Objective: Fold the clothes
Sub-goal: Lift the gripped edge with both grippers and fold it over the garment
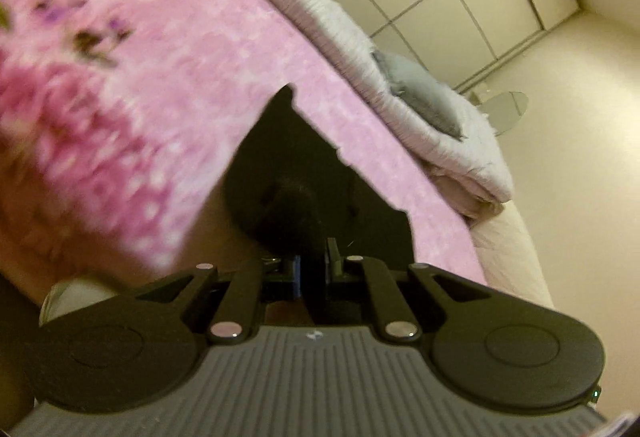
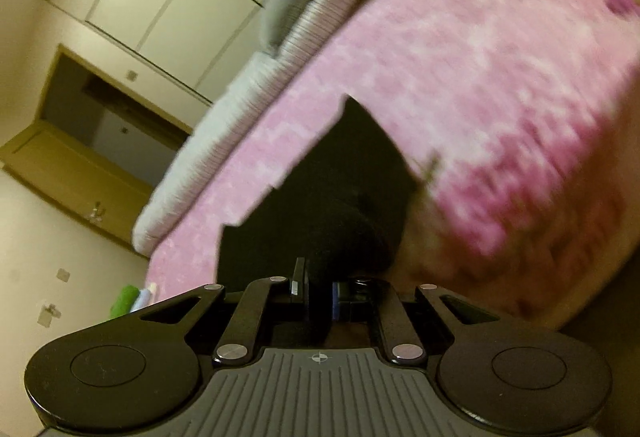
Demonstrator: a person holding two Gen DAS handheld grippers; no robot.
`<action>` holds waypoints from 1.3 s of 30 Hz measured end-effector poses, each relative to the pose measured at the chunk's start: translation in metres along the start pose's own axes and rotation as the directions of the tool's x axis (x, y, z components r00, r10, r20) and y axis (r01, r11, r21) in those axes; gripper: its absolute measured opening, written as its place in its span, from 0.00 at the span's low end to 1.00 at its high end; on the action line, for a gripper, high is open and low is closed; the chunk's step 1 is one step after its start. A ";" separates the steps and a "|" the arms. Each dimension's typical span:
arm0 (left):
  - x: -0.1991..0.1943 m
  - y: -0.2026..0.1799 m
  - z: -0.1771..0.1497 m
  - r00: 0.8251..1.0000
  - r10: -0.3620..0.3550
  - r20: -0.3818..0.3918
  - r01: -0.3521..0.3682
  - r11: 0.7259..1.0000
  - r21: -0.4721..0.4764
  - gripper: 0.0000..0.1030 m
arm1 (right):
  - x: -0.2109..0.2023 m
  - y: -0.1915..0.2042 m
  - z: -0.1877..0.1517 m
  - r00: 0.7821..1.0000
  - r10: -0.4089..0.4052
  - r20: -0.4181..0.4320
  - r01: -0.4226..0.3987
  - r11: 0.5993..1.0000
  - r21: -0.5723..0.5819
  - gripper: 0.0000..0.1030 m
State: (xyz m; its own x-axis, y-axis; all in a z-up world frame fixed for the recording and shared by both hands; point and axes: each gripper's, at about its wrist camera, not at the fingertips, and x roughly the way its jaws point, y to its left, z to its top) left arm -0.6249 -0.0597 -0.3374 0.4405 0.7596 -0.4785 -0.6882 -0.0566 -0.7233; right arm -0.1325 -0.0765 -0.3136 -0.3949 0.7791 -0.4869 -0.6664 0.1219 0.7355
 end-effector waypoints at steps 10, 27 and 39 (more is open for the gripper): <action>0.132 -0.055 0.140 0.995 -0.095 0.042 0.092 0.994 0.067 0.21 | 0.116 0.049 0.127 0.992 0.070 0.105 -0.079 0.993 0.087 0.30; 0.271 0.028 0.172 0.978 0.167 -0.122 -0.155 0.983 0.103 0.32 | 0.252 -0.023 0.171 0.969 -0.243 -0.036 0.220 0.925 -0.308 0.46; 0.295 0.035 0.176 0.984 0.131 -0.123 -0.118 0.987 0.109 0.32 | 0.330 -0.030 0.186 0.973 -0.182 -0.140 0.102 0.891 -0.443 0.28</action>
State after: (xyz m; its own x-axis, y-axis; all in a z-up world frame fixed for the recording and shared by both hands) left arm -0.6202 0.2768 -0.4163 0.4139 0.6603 -0.6267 -0.7940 -0.0748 -0.6033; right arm -0.1256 0.2908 -0.4084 -0.3519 0.6498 -0.6737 -0.9142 -0.0841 0.3965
